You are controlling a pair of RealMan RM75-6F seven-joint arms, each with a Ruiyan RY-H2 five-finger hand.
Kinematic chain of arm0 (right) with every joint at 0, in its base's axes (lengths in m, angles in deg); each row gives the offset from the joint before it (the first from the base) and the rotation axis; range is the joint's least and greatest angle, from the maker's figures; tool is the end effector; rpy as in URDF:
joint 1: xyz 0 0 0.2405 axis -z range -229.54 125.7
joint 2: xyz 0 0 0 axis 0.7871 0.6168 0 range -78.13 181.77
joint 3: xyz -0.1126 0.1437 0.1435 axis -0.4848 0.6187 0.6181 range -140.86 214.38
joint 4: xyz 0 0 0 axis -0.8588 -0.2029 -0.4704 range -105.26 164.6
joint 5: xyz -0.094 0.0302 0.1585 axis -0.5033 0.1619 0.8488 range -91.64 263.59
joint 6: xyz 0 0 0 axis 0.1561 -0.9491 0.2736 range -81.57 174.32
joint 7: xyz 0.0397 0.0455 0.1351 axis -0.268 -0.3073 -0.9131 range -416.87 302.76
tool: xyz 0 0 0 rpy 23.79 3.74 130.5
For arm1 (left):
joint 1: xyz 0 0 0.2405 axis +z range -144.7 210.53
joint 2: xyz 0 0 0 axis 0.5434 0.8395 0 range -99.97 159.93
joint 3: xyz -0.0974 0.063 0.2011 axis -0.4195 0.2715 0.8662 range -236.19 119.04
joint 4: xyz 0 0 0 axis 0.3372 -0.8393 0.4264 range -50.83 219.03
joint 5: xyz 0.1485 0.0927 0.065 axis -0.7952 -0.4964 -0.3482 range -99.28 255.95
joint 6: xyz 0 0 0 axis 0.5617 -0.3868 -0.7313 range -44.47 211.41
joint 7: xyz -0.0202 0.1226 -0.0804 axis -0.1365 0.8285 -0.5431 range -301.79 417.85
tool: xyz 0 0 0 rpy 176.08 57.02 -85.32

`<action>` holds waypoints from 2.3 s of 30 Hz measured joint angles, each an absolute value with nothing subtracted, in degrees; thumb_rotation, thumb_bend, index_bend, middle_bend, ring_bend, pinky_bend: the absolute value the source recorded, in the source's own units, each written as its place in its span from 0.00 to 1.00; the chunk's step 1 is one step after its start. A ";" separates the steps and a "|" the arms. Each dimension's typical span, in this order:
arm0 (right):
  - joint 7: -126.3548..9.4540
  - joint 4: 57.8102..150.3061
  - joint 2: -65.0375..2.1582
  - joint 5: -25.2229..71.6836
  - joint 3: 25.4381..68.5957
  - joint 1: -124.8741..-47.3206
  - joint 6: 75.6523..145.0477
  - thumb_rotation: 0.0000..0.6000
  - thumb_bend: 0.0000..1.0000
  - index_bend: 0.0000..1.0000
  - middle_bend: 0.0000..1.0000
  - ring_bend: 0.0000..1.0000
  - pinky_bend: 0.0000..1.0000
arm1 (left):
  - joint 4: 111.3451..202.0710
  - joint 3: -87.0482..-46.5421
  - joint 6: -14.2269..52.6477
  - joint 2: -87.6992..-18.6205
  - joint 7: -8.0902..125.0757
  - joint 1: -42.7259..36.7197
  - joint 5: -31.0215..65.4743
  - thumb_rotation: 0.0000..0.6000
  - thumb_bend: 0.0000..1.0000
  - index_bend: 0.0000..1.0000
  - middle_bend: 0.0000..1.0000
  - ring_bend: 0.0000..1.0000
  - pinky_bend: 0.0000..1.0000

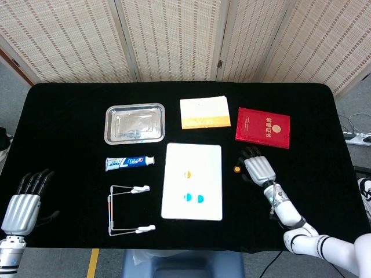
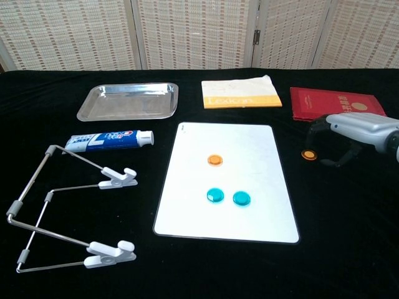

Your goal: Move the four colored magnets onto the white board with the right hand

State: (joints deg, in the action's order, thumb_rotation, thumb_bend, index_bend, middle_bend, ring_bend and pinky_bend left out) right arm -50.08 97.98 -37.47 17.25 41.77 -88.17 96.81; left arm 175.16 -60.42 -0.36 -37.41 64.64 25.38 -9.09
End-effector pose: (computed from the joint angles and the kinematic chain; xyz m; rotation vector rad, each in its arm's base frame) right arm -0.2290 -0.3259 0.0095 1.8039 -1.0298 0.7162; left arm -0.2704 0.1905 0.1482 -1.4826 -0.8274 -0.8702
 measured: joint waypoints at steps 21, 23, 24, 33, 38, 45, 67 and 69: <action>-49.47 94.53 -40.45 17.16 43.12 -89.36 94.25 1.00 0.46 0.44 0.19 0.01 0.00 | 174.72 -60.33 -0.23 -37.45 64.36 25.45 -8.72 1.00 0.15 0.07 0.08 0.11 0.00; -49.36 94.36 -40.70 17.12 43.22 -89.42 94.23 1.00 0.46 0.46 0.20 0.02 0.00 | 174.64 -60.29 -0.25 -37.46 64.29 25.49 -8.70 1.00 0.15 0.07 0.08 0.11 0.00; -49.35 94.32 -40.77 17.09 43.26 -89.42 94.33 1.00 0.46 0.48 0.22 0.02 0.00 | 174.60 -60.29 -0.29 -37.46 64.26 25.53 -8.67 1.00 0.15 0.07 0.08 0.11 0.00; -49.29 94.22 -40.71 16.91 43.66 -89.07 95.05 1.00 0.46 0.53 0.24 0.03 0.00 | 174.34 -60.18 -0.30 -37.56 64.06 25.62 -8.64 1.00 0.15 0.07 0.08 0.11 0.00; -49.86 96.97 -38.92 15.79 43.93 -88.78 96.40 1.00 0.46 0.53 0.24 0.03 0.00 | 174.50 -60.27 -0.41 -37.33 64.10 25.66 -8.56 1.00 0.15 0.07 0.08 0.11 0.00; -49.81 105.14 -35.99 13.97 44.79 -89.84 96.89 1.00 0.46 0.53 0.23 0.03 0.00 | 175.26 -60.21 -0.71 -37.20 64.50 25.61 -9.13 1.00 0.15 0.07 0.08 0.11 0.00; -37.71 105.23 -43.54 22.14 47.18 -98.74 91.12 1.00 0.46 0.52 0.21 0.01 0.00 | 174.02 -59.96 -1.27 -37.16 63.05 26.55 -8.64 1.00 0.15 0.07 0.08 0.11 0.00; -37.43 105.09 -43.77 22.39 47.01 -98.94 91.15 1.00 0.46 0.51 0.21 0.01 0.00 | 173.92 -59.96 -1.21 -37.21 63.02 26.55 -8.62 1.00 0.15 0.07 0.08 0.11 0.00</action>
State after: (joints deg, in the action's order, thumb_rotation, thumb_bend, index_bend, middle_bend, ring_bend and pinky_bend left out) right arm -37.43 105.09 -43.77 22.39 47.01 -98.94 91.15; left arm 173.92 -59.96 -1.21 -37.21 63.02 26.55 -8.62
